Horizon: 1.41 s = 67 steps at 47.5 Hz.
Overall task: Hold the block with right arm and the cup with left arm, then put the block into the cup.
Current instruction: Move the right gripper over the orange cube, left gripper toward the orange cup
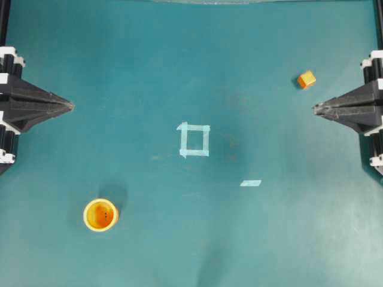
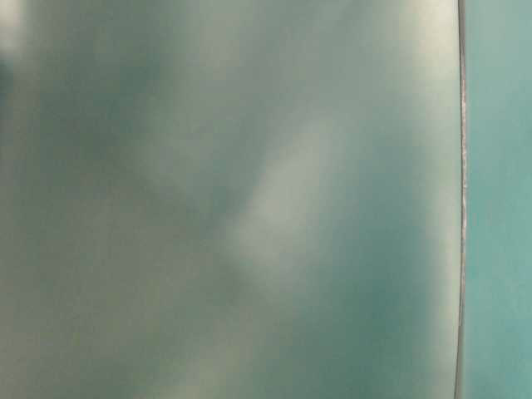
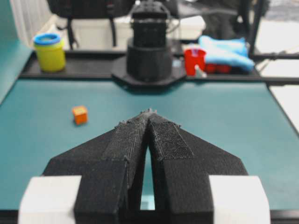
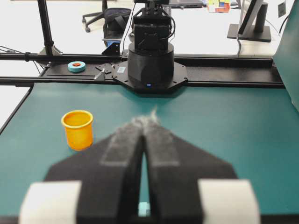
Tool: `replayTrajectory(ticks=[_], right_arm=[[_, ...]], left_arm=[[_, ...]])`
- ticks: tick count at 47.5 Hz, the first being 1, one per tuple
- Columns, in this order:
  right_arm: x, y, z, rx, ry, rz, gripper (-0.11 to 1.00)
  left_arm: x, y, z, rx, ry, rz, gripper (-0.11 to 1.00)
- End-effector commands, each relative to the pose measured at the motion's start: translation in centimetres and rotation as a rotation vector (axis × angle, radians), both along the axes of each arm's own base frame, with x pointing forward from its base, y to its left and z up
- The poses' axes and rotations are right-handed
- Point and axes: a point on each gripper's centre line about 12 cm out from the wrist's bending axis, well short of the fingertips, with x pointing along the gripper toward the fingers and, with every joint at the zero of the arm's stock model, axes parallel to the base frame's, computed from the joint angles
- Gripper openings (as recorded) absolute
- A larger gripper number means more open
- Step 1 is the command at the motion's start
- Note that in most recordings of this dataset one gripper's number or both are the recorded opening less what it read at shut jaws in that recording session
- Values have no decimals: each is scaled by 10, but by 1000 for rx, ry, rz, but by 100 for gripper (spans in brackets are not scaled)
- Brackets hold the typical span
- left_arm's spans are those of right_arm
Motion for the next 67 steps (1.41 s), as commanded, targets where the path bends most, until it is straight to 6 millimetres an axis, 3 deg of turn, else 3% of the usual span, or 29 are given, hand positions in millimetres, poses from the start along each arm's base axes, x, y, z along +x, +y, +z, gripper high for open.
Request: replayTrajectory(ticks=[1,6,18,25,33,39,47,55,60,67], right_arm=[[2,-2,6,15,-12,-11,0],[7,-6,0,30,76,-31,0],[20,-15,-9,53,322,-71,0],[24,-23,-12,110,360,-111,0],[23,-30,-16,203,375,-153,0],[21,-34,-20,249,407,-179,3],[18,-42,-26,304,462,-230,28],[14,-56,-34,355,522,-306,58],[13,-68,-45,398,578,-369,67],[16,-82,-60,500,646,-452,67]], left_arm=[[2,-5,-4,-6,57,-28,-1],[1,-12,-13,-23,162,-62,12],[-5,-29,-27,-73,376,-136,13],[-8,-38,-31,-78,431,-176,20],[-10,-42,-32,-76,443,-196,41],[-10,-42,-34,-97,463,-194,68],[-9,-43,-44,-142,524,-182,86],[-6,-55,-58,-126,595,-224,86],[-4,-67,-70,-111,658,-266,86],[-1,-81,-83,-113,732,-301,86]])
